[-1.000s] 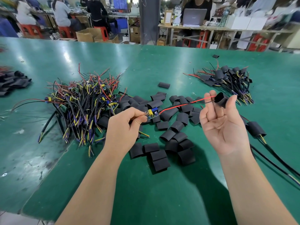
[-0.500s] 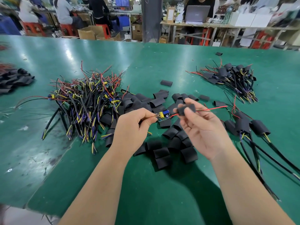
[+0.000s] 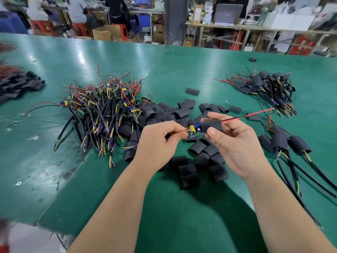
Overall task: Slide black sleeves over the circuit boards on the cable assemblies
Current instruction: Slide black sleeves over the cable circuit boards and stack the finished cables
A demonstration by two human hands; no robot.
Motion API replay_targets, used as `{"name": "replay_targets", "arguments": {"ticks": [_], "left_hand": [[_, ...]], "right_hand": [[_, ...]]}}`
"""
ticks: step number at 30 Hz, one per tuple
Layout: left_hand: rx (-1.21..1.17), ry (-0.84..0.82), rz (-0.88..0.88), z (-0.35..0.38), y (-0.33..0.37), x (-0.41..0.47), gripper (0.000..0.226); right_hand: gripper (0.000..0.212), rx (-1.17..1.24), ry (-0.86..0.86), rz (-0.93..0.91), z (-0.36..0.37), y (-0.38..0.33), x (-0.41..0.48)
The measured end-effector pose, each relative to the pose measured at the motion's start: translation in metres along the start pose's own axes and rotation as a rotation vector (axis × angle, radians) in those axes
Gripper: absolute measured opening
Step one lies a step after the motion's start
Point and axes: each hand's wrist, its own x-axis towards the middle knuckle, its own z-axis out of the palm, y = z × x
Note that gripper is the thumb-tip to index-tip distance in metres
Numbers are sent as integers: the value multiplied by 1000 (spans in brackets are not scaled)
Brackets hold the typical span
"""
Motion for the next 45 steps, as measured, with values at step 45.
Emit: {"name": "replay_targets", "arguments": {"ticks": [45], "left_hand": [[-526, -46, -168, -5, 20, 4, 18]], "right_hand": [[22, 411, 227, 340, 33, 9, -7]]}}
